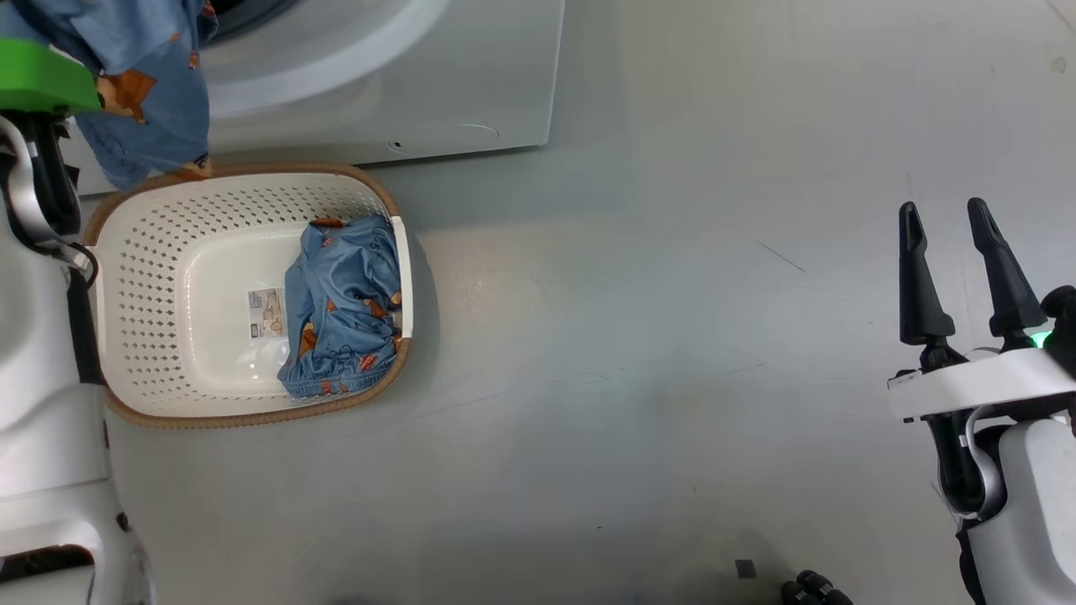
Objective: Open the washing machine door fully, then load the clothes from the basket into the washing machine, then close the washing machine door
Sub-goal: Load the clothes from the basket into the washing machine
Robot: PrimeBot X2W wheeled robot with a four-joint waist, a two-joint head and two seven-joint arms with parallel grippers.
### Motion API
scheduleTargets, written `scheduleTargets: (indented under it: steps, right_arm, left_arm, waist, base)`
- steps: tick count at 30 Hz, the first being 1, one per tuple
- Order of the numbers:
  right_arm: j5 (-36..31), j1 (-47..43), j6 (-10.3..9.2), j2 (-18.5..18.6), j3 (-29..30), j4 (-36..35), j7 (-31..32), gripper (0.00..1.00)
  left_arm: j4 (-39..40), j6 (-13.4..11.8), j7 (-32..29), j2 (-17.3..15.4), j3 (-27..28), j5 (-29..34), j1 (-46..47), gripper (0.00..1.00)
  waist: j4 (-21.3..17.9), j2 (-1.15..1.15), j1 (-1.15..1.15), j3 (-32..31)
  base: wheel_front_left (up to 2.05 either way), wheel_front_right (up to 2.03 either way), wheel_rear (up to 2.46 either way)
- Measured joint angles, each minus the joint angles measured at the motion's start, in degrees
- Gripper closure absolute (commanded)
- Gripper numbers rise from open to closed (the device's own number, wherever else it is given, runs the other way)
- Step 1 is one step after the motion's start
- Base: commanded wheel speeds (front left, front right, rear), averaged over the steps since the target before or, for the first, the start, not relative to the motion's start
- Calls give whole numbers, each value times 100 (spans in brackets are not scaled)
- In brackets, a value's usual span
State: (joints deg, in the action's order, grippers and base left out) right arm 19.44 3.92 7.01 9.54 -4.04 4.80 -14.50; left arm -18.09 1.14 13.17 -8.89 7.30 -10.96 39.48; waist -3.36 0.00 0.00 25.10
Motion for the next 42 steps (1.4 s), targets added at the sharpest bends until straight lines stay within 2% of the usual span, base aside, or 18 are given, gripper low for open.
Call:
scheduleTargets:
  steps: [10,22,28,42]
  right_arm:
    - [125,136,0,13,-93,-12,0,0]
    - [256,294,0,48,-170,-115,0,0]
    - [281,474,0,43,-191,-193,0,0]
    - [334,531,0,15,-200,-200,0,0]
  left_arm:
    - [-460,21,-156,-65,-132,35,280,100]
    - [-723,86,-530,-143,-209,36,1179,100]
    - [-976,144,-762,-302,-287,47,1534,100]
    - [-1448,237,-1217,-302,-431,57,2404,100]
  waist:
    - [-4,0,0,265]
    - [-58,0,0,920]
    - [-105,0,1,1267]
    - [-153,0,1,1854]
  base:
    - [0,0,0]
    - [0,0,0]
    - [0,0,0]
    - [0,0,0]
